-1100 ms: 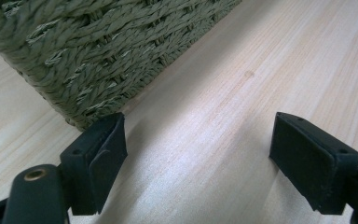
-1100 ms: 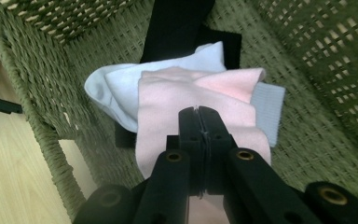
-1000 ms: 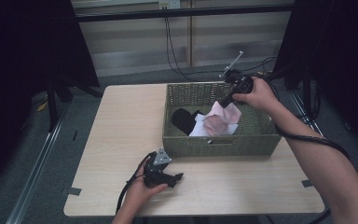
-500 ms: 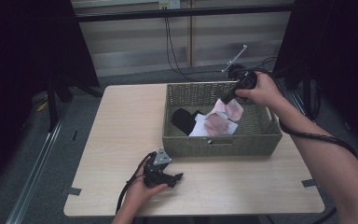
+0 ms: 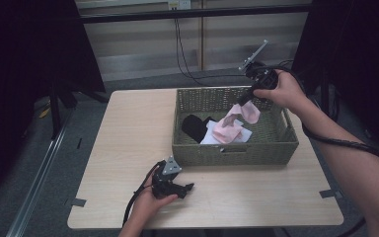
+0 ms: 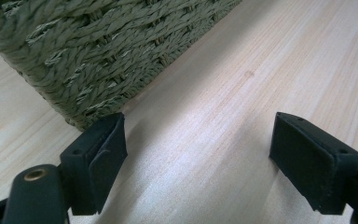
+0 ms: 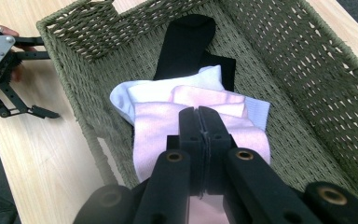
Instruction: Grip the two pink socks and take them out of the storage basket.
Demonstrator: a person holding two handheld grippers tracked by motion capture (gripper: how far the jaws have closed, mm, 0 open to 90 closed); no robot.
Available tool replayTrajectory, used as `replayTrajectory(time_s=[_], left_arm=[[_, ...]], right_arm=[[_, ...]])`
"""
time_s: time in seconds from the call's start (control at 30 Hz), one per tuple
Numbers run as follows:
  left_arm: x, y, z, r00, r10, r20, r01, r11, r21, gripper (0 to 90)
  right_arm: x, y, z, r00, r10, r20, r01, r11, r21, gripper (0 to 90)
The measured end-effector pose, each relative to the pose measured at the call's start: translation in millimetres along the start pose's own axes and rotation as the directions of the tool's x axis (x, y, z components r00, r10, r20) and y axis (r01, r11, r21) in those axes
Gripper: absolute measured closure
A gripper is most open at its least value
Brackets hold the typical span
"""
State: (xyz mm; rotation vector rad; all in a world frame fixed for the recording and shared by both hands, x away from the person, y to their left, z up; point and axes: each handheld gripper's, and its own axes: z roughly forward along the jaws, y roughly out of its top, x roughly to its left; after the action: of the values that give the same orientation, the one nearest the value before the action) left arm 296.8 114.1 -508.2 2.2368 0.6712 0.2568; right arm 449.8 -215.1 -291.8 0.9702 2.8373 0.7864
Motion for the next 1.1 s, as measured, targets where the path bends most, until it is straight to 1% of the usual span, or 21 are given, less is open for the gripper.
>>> replayTrajectory(time_s=[0.17,0.3,0.33,0.4,0.53,0.67,0.73,0.83,0.93,1.1], left_arm=[[0.2,-0.1,0.0,1.0000,0.001,0.003,-0.001,1.0000,-0.001,18.1],[0.1,0.0,-0.1,1.0000,0.001,0.000,-0.001,1.0000,0.001,18.1],[0.0,0.0,0.0,1.0000,0.000,0.000,0.000,1.0000,0.000,18.0],[0.0,0.0,-0.1,1.0000,0.000,-0.001,0.000,1.0000,0.001,18.1],[0.0,0.0,-0.1,1.0000,0.001,-0.001,-0.001,1.0000,0.001,18.1],[0.0,0.0,-0.1,1.0000,0.001,-0.002,-0.001,1.0000,0.001,18.0],[-0.1,0.0,-0.1,1.0000,0.001,-0.002,-0.001,1.0000,0.001,18.0],[-0.1,0.0,-0.1,1.0000,0.001,-0.002,-0.001,1.0000,0.001,18.1],[0.0,0.0,-0.1,1.0000,0.001,-0.002,-0.001,1.0000,0.001,18.0],[-0.1,0.0,-0.1,1.0000,0.001,-0.002,-0.001,1.0000,0.001,18.0]], right_arm=[[2.6,-1.5,-3.1,1.0000,-0.007,-0.001,0.007,1.000,0.001,89.1],[4.4,-3.8,-7.2,0.9998,-0.015,-0.011,0.015,1.000,-0.008,89.2],[6.1,-5.1,-8.6,0.9996,-0.025,-0.015,0.025,1.000,-0.003,89.1],[7.0,-5.5,-9.0,0.9996,-0.024,-0.014,0.024,1.000,-0.003,89.1],[10.9,-7.4,-13.0,0.9991,-0.039,-0.018,0.039,0.999,0.009,89.1],[15.8,-9.0,-19.3,0.9984,-0.051,-0.024,0.051,0.999,0.013,89.1],[16.1,-9.4,-19.5,0.9981,-0.056,-0.025,0.056,0.998,0.009,89.2],[19.8,-10.0,-23.6,0.9978,-0.061,-0.027,0.061,0.998,0.012,89.1],[23.5,-10.6,-31.1,0.9969,-0.070,-0.035,0.070,0.998,0.001,89.1],[25.6,-11.9,-39.4,0.9962,-0.077,-0.042,0.077,0.997,-0.005,89.1]])
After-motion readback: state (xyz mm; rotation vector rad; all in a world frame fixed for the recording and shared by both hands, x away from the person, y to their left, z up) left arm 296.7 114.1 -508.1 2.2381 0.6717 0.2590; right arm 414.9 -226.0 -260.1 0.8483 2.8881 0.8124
